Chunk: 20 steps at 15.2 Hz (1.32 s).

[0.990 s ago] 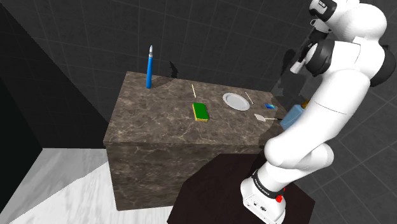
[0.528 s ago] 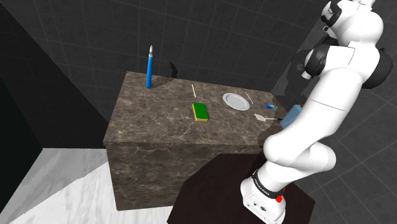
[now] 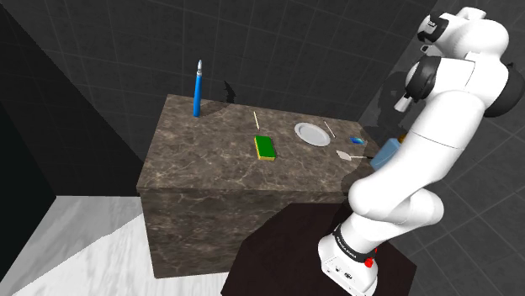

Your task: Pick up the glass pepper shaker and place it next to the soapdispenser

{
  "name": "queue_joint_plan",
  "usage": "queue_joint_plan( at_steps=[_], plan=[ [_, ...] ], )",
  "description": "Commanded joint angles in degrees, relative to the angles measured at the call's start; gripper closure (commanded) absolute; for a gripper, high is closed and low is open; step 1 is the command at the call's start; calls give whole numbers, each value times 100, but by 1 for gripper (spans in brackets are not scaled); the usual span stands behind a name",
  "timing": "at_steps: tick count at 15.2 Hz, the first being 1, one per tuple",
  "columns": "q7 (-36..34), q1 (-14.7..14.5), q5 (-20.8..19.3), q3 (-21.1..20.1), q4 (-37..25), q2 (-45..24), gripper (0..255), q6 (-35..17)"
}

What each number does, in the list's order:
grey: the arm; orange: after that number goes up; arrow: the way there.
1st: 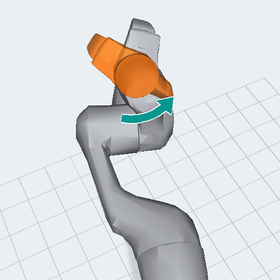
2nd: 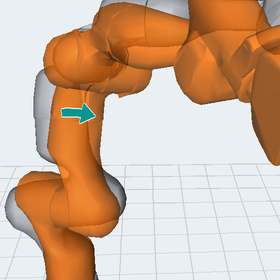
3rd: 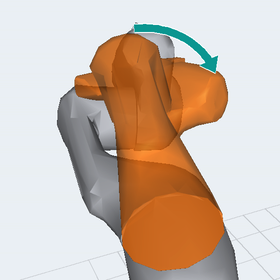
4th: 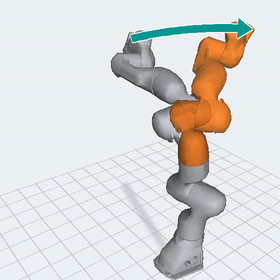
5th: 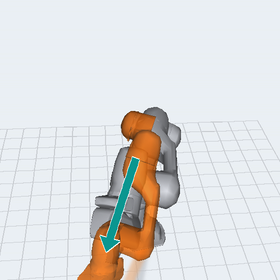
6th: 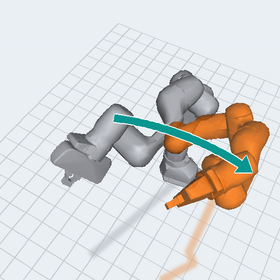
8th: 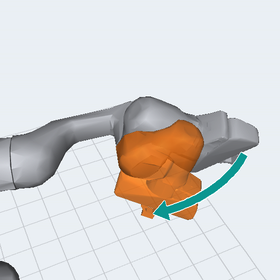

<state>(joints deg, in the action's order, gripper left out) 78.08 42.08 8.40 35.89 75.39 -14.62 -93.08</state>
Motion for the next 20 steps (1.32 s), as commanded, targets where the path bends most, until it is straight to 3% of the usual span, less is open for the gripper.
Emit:
queue_joint_plan(
  at_steps=[1,20],
  plan=[
    [-21,-62,-62,-2,281,102,255,-199],
    [-49,-245,-160,-51,1984,292,255,-1740]
  ],
)
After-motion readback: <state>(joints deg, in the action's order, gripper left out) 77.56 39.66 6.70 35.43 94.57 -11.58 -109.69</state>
